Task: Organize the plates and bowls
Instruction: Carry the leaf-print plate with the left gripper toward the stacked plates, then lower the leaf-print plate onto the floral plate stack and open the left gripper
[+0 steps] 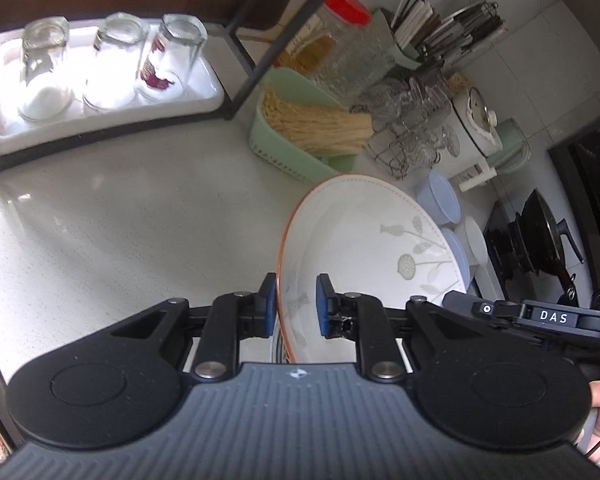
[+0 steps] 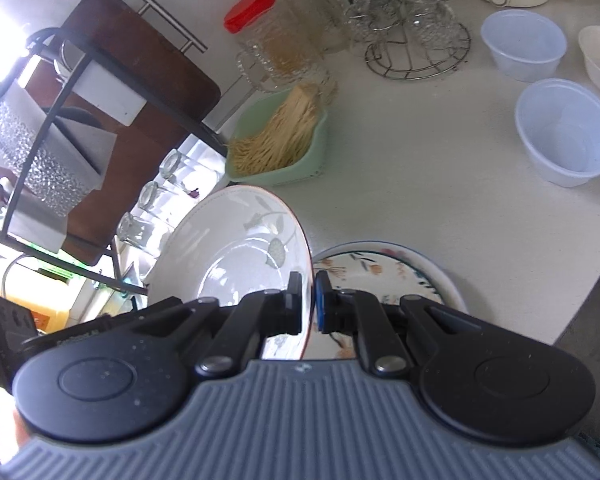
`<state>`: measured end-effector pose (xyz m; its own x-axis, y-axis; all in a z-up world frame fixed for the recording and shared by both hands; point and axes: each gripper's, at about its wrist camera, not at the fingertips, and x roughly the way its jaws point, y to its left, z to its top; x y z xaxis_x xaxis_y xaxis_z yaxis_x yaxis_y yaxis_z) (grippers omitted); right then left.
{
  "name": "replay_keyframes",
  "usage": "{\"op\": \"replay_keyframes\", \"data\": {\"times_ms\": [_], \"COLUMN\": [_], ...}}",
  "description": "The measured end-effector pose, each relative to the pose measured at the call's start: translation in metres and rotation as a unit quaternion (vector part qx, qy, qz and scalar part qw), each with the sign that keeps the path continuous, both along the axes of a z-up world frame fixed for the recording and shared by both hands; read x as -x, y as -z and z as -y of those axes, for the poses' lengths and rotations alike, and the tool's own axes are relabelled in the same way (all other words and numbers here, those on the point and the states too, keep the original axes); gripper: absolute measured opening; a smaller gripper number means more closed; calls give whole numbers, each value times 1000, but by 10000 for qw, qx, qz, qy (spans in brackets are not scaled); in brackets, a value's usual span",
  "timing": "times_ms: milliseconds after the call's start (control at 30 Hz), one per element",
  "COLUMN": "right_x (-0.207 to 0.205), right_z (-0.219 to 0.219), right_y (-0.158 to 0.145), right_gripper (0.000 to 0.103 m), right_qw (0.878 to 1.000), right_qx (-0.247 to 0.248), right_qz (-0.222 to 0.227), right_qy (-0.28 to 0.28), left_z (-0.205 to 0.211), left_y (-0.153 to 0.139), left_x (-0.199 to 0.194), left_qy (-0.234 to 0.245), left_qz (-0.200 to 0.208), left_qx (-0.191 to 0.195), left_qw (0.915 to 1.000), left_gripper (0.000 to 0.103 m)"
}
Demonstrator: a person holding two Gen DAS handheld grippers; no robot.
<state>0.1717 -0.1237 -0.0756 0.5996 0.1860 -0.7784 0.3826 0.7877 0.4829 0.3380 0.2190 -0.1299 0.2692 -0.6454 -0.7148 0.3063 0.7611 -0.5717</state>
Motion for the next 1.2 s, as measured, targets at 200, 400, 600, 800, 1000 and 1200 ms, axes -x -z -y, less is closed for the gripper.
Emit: {"op": "replay_keyframes", "data": {"times_ms": [200, 400, 600, 800, 1000, 1200], "right_x": [11, 16, 19, 15, 6, 3], "right_z": [14, 26, 34, 34, 35, 37], "right_y": [18, 47, 74, 81, 84, 90], "right_gripper": [10, 10, 10, 10, 11, 11], "right_qw": [9997, 9985, 9955, 9935, 9914, 9903], "right_qx": [66, -178, -463, -383, -331, -433], "right_qz": [-188, -319, -495, -481, -436, -527], "right_qy": [-146, -402, -662, -956, -1185, -1211], "left_z": [21, 33, 40, 51, 56, 59], "left_y": [14, 26, 27, 26, 27, 26], "left_x": [14, 34, 50, 58, 61, 66], "left_qy": [-31, -211, -360, -430, -511, -657], "left_qz": [-91, -170, -196, -204, -240, -280], "left_qx": [-167, -532, -944, -1286, -1524, -1621], "left_qw": [9998, 9982, 9947, 9906, 9867, 9842], "left_gripper": [21, 21, 21, 22, 22, 22]}}
